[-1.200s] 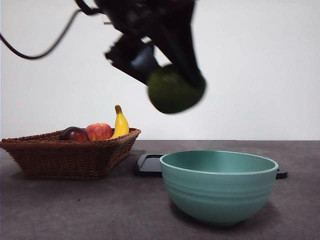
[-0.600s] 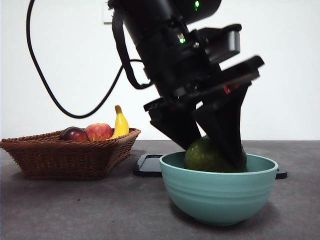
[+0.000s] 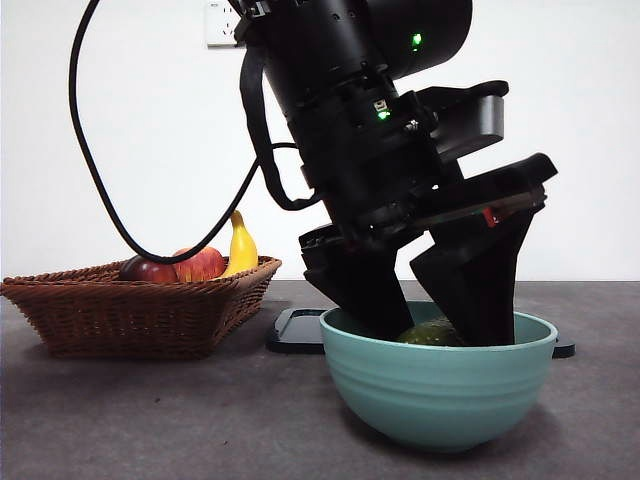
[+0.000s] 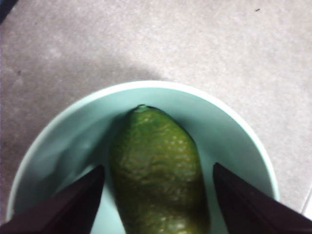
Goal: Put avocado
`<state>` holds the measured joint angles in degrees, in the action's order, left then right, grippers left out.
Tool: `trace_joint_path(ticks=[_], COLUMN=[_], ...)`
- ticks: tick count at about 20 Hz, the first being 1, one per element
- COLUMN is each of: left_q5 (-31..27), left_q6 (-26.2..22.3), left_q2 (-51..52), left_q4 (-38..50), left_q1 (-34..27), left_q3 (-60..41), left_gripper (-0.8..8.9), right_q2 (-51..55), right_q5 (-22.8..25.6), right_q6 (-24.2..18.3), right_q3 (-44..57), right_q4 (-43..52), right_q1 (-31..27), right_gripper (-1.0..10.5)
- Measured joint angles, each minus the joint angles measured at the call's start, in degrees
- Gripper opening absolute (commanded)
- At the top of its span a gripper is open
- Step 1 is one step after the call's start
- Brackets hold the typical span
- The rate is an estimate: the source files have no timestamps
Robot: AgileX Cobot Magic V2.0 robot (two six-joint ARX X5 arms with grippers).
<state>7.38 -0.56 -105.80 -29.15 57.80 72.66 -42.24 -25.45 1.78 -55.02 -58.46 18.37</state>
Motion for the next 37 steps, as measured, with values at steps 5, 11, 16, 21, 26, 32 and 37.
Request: trace_joint_path(ticks=[5, 11, 16, 21, 26, 32, 37], left_q5=[0.0, 0.04, 0.02, 1.86, 5.99, 18.23, 18.78], left_q6=[0.0, 0.02, 1.77, 2.16, 2.6, 3.5, 4.15], left_q2=[0.0, 6.16, 16.2, 25.16, 34.64, 43.91, 44.04], left_q4=[-4.7, -5.88, -7.15, -10.49, -12.07, -13.46, -15.1], left_q1=[0.0, -3.13, -11.74, -19.67, -23.19, -22.18, -20.15], left_q3=[4.37, 8.41, 8.72, 7.76, -2.4, -17.27, -18.62], left_gripper=[3.71, 3.71, 3.69, 3.31, 3.34, 3.33, 3.33], right_q2=[0.0, 0.0, 0.0, -0.02, -0.02, -1.6, -5.2], right_q5=[0.0, 0.0, 0.0, 0.0, 0.0, -0.02, -0.02], right_q6=[0.0, 0.0, 0.0, 0.0, 0.0, 0.0, 0.0], right_q3=[0.0, 0.0, 0.0, 0.0, 0.0, 0.0, 0.0], right_q4=[0.0, 0.0, 0.0, 0.0, 0.07, 0.04, -1.01], right_q1=[0.0, 0.0, 0.0, 0.0, 0.0, 0.0, 0.0], right_gripper=[3.8, 3.8, 3.8, 3.8, 3.8, 3.8, 3.8])
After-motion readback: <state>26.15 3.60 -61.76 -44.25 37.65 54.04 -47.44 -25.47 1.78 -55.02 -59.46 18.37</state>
